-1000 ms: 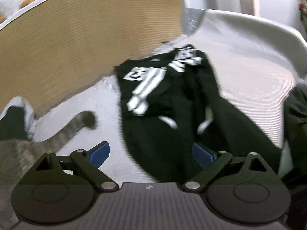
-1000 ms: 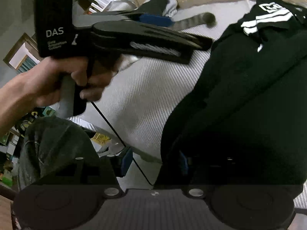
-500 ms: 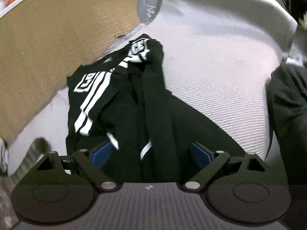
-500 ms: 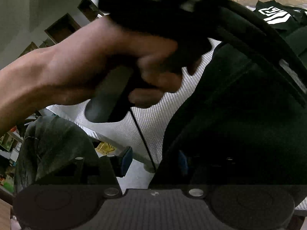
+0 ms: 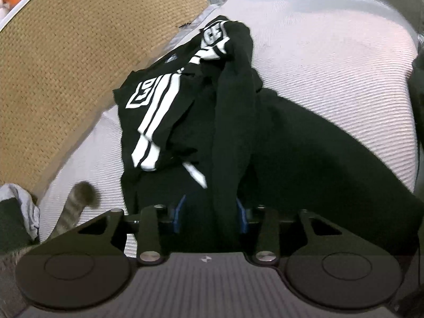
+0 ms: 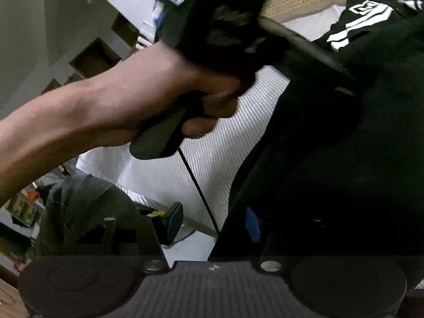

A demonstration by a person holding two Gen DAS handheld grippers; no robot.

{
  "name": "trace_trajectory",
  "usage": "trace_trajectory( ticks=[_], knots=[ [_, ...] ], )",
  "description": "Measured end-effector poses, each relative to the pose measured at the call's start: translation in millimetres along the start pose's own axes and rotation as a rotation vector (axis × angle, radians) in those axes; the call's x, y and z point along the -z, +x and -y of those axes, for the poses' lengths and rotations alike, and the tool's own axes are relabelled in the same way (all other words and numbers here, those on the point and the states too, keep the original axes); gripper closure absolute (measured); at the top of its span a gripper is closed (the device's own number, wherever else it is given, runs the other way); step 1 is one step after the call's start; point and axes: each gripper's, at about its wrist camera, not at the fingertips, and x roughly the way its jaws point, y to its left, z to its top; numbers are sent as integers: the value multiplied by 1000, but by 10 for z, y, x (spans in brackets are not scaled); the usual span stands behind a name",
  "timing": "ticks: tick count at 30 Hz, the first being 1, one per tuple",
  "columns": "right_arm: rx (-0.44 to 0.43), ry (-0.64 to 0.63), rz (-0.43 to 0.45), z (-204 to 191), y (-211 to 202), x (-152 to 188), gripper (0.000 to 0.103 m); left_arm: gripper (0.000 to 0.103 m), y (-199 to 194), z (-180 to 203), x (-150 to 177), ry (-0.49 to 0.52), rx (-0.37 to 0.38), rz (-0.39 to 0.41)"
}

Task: Fold clothes
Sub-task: 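Grasp the striped shirt end with the left gripper while the right gripper holds the hem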

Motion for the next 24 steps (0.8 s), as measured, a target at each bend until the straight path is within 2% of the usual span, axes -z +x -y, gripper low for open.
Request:
trace_trajectory(
  ticks=[3,6,9,14,16,19,22,24],
  knots=[
    [-17,24,5,43,4,-12,48,59,-10,-136,30,-39,17,-4],
    [-24,17,-20,-15,92,-21,48,58,-8,-179,68,-26,10,-15],
    [-37,3,-52,-55,9,48,48,58,-28,-147,105,-7,6,-32],
    [-51,-8,-89,-50,-41,139,48,57,-221,-203,49,-41,16,-11],
    [-63,-3,-112,-48,0,146,48,56,-266,-166,24,-2,7,-18],
    [-79,-30,-102,-68,22,148,48,56,-223,-60,89,114,-29,-54],
    [-67,-43,-108,-51,102,155,48,54,-138,-78,224,109,-29,-73],
    [-62,-29,-125,-15,132,166,48,54,-157,-142,268,47,-14,-65]
  ],
)
